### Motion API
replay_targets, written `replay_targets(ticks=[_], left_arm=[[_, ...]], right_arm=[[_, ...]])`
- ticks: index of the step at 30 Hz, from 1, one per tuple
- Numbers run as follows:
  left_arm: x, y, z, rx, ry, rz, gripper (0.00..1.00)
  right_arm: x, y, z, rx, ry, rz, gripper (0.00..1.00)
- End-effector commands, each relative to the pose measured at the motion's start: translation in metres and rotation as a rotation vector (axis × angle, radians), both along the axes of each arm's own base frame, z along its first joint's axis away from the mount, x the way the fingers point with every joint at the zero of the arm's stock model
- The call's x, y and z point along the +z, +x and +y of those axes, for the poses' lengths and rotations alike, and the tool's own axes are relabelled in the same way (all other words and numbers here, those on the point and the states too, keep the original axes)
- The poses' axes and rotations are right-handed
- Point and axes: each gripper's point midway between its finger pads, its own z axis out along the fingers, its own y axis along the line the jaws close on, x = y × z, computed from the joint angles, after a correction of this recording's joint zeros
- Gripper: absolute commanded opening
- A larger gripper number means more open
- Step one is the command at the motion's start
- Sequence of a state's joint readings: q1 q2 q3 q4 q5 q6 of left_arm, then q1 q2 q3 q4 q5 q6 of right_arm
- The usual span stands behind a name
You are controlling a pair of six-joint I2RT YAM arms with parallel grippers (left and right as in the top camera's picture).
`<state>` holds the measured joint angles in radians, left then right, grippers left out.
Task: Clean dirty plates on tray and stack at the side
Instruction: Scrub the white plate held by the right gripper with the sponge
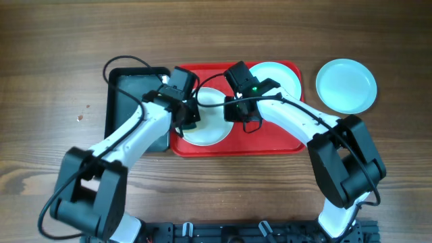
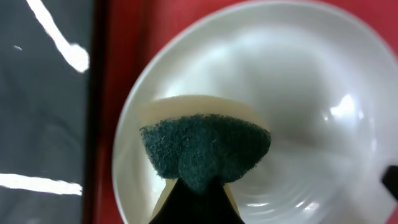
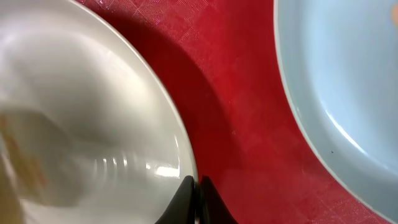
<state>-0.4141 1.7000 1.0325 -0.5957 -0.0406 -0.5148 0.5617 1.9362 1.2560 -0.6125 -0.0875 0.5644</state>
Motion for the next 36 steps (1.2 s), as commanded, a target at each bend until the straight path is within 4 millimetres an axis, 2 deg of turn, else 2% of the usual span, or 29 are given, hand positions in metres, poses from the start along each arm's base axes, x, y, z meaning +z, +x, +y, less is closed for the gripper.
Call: replay_targets(ticks=[1, 4, 7, 15, 18, 20, 22, 24, 25, 29, 32, 36], left_arm=[[-0.014, 0.0, -0.005, -0.001, 0.025, 0.024, 0.04], [-0.028, -0.001, -0.003, 0.003, 0.048, 0.051, 0.04], [-0.033, 0.0, -0.004, 0.01, 0.045, 0.056, 0.04], [-0.027, -0.004, -0.052, -0.095, -0.211, 0.093, 0.04], [-0.024, -0.002, -0.058, -0.119, -0.239, 0.08, 0.04], [-0.018, 0.002, -0.058, -0.131, -0.241, 0.06, 0.04], [-0.005, 0.009, -0.055, -0.135, -0.232, 0.012, 0.04], [0.014, 0.017, -0.049, -0.121, -0.206, -0.057, 0.04], [0.031, 0.022, -0.045, -0.111, -0.192, -0.116, 0.04], [0.071, 0.028, -0.026, -0.069, -0.133, -0.239, 0.04], [0.072, 0.024, -0.013, -0.042, -0.07, -0.237, 0.04], [0.054, 0.02, -0.005, -0.038, -0.015, -0.191, 0.04]], right_arm=[[0.001, -0.001, -0.003, -0.012, -0.014, -0.008, 0.04], [0.001, -0.001, -0.003, -0.012, -0.013, -0.009, 0.04], [0.001, -0.001, -0.002, -0.012, -0.013, -0.008, 0.04], [0.001, -0.002, -0.001, 0.002, -0.006, -0.005, 0.04], [0.002, -0.002, 0.0, 0.014, -0.005, -0.006, 0.05], [0.002, -0.002, 0.0, 0.014, -0.005, -0.006, 0.04], [0.002, -0.002, 0.0, 0.014, -0.005, -0.006, 0.04], [0.002, -0.002, 0.0, 0.014, -0.005, -0.007, 0.04], [0.002, -0.002, 0.0, 0.015, -0.005, -0.006, 0.05], [0.002, -0.002, 0.0, 0.016, -0.006, -0.007, 0.04], [0.002, -0.002, 0.0, 0.016, -0.006, -0.007, 0.04], [0.002, -0.002, 0.0, 0.017, -0.005, -0.007, 0.04]])
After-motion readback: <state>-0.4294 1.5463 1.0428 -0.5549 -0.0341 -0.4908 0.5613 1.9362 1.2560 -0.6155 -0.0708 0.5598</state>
